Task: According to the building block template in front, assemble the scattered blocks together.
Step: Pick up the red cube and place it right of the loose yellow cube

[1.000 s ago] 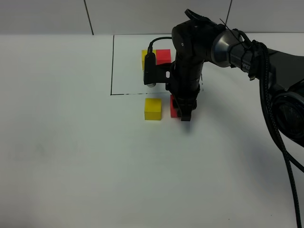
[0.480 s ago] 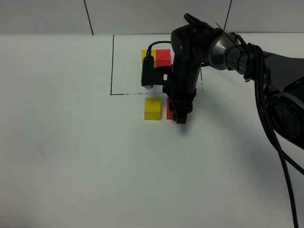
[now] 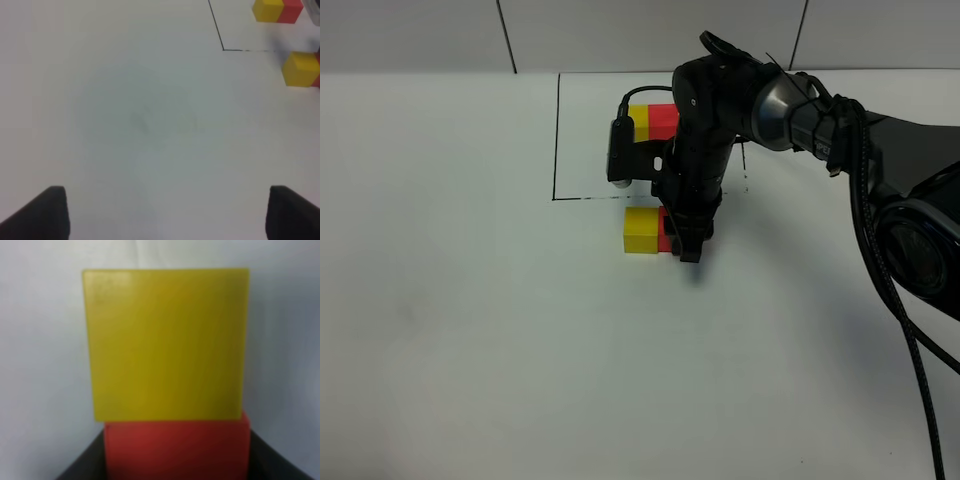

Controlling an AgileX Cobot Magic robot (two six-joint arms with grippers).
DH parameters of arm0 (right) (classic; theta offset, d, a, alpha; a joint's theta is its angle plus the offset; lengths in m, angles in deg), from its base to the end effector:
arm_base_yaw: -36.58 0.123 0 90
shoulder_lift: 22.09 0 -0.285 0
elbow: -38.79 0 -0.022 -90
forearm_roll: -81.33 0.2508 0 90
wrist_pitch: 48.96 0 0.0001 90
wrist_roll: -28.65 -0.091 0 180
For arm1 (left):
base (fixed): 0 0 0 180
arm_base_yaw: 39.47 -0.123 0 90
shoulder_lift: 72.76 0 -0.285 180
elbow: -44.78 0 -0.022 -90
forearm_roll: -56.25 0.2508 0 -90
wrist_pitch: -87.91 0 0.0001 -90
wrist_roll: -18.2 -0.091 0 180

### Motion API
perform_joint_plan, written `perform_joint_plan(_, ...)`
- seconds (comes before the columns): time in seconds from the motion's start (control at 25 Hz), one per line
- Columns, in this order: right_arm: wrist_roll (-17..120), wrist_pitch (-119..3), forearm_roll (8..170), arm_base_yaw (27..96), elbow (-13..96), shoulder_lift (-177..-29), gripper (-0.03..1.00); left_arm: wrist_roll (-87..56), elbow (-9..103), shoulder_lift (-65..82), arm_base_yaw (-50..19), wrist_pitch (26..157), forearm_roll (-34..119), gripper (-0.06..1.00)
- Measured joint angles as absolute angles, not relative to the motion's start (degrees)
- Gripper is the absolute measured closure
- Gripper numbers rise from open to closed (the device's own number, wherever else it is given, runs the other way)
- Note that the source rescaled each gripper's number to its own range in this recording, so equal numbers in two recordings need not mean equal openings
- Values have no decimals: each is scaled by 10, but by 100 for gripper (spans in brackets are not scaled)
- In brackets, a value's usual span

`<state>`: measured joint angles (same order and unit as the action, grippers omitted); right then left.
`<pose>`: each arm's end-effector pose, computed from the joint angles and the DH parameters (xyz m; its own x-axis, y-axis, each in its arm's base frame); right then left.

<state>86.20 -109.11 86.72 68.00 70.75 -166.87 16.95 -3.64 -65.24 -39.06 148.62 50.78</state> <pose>0.4089 0.2585 0.1204 -0.0554 -0.9889 -0.1376 -0.9965 0.0635 -0.0551 -0.0061 -0.0075 0.2784 -0.4487 -0.0217 -0.8934 0.0703 0.9957 -0.0595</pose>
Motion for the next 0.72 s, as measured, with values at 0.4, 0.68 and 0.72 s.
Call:
perform_joint_plan(0.4,864,-1091,868,680,708,-1669,96,169,-36,-652,-391,1486,508,16)
perform_joint_plan(0.68,877,-1091,870,680,708,-1669,96,169,-36,-652,-391,1486,508,16)
perform_joint_plan(0.72,881,-1091,870,680,708,-1669,96,169,-36,-652,-391,1486,508,16)
